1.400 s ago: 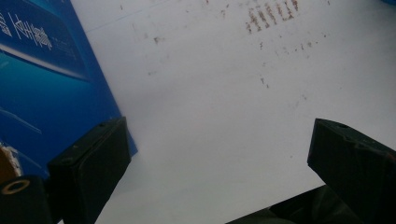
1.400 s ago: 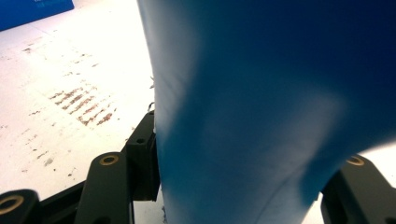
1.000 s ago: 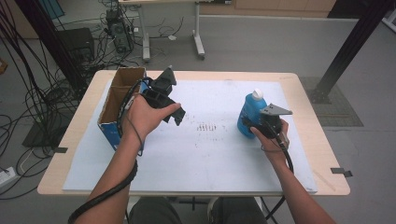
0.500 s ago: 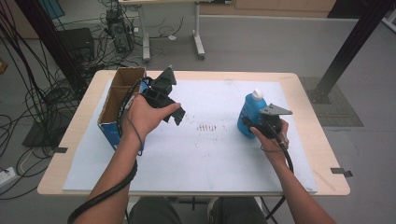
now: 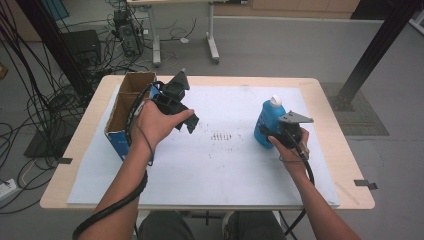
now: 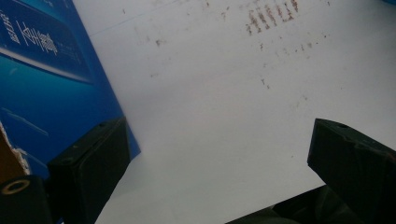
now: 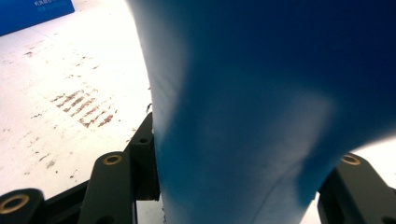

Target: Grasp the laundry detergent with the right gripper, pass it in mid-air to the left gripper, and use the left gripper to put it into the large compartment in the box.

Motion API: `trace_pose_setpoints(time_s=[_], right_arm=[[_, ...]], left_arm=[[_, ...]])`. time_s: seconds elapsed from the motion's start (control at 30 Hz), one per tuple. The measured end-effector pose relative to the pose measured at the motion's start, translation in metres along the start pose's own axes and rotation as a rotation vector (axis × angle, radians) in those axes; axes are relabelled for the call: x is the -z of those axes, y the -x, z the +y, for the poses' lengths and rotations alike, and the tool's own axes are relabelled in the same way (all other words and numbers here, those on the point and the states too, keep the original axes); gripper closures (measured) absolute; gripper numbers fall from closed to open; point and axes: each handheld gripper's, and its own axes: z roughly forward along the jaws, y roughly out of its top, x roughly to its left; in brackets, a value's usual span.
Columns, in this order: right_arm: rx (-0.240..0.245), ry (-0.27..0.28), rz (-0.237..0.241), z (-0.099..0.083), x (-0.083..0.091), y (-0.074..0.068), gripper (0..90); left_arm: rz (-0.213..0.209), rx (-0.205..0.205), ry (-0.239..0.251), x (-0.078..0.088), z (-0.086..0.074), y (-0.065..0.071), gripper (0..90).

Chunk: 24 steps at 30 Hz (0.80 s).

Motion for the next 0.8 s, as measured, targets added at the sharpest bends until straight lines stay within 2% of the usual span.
trace_pose_setpoints(time_s=[0.8], right_arm=[[-0.001,0.002,0.004,0.0000,0.0000,0.0006,43.4]], left_arm=[[0.003,-0.001,0.002,0.0010,0.0013,0.0008,6.4]])
